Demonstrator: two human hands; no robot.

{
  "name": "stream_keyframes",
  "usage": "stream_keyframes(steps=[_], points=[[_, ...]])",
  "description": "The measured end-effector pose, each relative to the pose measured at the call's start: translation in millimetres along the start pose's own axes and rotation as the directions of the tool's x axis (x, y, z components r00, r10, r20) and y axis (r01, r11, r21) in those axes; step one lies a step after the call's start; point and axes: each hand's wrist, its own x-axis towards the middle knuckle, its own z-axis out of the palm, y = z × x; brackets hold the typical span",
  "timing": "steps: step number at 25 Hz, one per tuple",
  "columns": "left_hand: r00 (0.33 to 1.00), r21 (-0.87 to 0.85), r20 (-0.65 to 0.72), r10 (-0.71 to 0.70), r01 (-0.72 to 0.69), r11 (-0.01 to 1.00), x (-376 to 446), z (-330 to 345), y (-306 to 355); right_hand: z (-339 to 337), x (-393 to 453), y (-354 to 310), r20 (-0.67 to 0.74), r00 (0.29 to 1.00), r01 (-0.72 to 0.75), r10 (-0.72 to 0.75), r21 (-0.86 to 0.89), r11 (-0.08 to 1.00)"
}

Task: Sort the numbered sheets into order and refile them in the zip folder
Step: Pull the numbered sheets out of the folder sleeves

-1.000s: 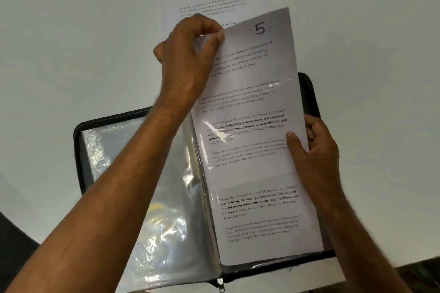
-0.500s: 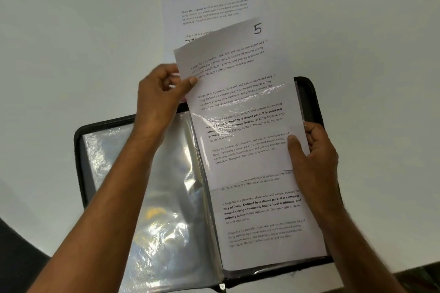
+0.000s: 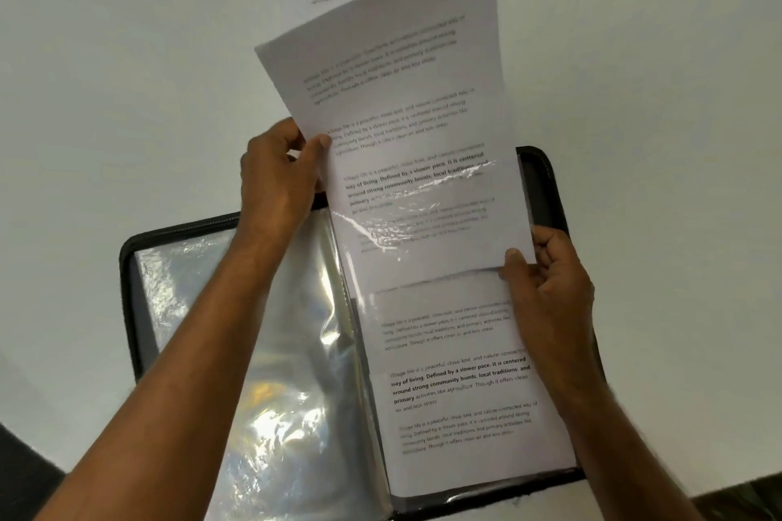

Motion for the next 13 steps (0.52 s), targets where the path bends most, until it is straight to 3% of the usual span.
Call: stream_keyframes(steps=[3, 13], points=[[0.998, -0.106, -0.051, 0.031, -0.036, 0.994, 28.0, 2.5, 9.8, -0.3, 1.7, -0.5, -0.018, 1.000, -0.006, 0.006, 0.015, 1.000], [0.986, -0.144, -0.168, 0.002, -0.027, 0.989, 94.9, 13.7, 38.0, 0.2, 5.1, -2.0, -0.013, 0.999, -0.032, 0.031, -0.026, 0.999]])
